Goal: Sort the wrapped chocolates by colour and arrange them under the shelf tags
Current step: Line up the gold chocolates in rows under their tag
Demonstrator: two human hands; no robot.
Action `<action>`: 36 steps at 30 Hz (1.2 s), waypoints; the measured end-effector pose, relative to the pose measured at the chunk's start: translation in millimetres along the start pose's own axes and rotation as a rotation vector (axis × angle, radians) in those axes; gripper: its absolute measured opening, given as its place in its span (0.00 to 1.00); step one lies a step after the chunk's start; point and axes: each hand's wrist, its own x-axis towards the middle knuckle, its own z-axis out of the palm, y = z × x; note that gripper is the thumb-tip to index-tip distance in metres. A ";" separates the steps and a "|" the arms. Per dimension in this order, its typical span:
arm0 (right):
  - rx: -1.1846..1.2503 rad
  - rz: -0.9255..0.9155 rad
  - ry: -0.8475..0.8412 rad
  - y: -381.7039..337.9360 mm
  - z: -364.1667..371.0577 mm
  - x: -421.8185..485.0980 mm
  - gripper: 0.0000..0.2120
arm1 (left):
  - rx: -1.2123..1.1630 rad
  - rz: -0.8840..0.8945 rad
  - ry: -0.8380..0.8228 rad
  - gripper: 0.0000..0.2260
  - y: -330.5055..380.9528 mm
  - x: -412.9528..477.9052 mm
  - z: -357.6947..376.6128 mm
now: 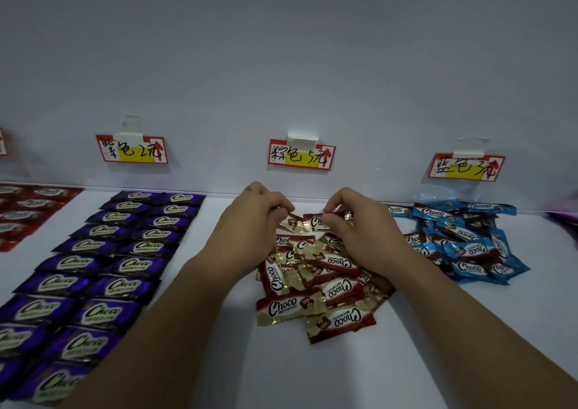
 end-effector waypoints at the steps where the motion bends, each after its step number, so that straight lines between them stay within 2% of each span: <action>1: -0.030 0.000 0.002 0.0 2.1 1.1 0.03 | 0.057 0.001 0.000 0.09 -0.1 0.0 0.9; 6: -0.343 -0.090 0.112 -9.5 0.9 -1.7 0.13 | 0.436 0.079 0.052 0.13 9.9 -1.5 -5.0; 9: -0.469 -0.131 0.095 -19.6 -5.0 -7.2 0.14 | 0.531 0.083 0.038 0.12 18.7 -4.5 -7.4; 12: -0.541 -0.146 0.043 -26.1 -6.9 -13.6 0.14 | 0.543 0.042 -0.007 0.11 21.0 -8.6 -8.6; 15: -0.585 -0.078 -0.028 -30.0 -5.4 -19.8 0.16 | 0.579 -0.037 -0.088 0.14 19.8 -13.1 -11.4; 20: -0.522 -0.033 -0.050 -39.1 -11.0 -32.3 0.18 | 0.555 -0.090 -0.143 0.20 20.4 -20.9 -17.8; 26: -0.465 -0.029 -0.207 -37.6 -4.5 -44.0 0.21 | 0.447 0.004 -0.099 0.11 16.9 -26.4 -11.2; 29: -0.473 -0.021 -0.254 -33.5 1.3 -40.8 0.25 | 0.457 0.120 -0.072 0.06 13.8 -26.5 -2.0; 31: -0.498 -0.027 -0.243 -32.6 3.4 -38.2 0.30 | 0.487 0.122 -0.066 0.11 10.7 -25.8 -4.2; 34: -0.500 -0.016 -0.250 -30.6 6.5 -33.5 0.30 | 0.501 0.074 -0.164 0.24 16.1 -24.9 -7.8; 36: -0.509 -0.013 -0.250 -31.2 7.3 -31.5 0.31 | 0.587 0.016 -0.247 0.25 19.0 -23.5 -9.4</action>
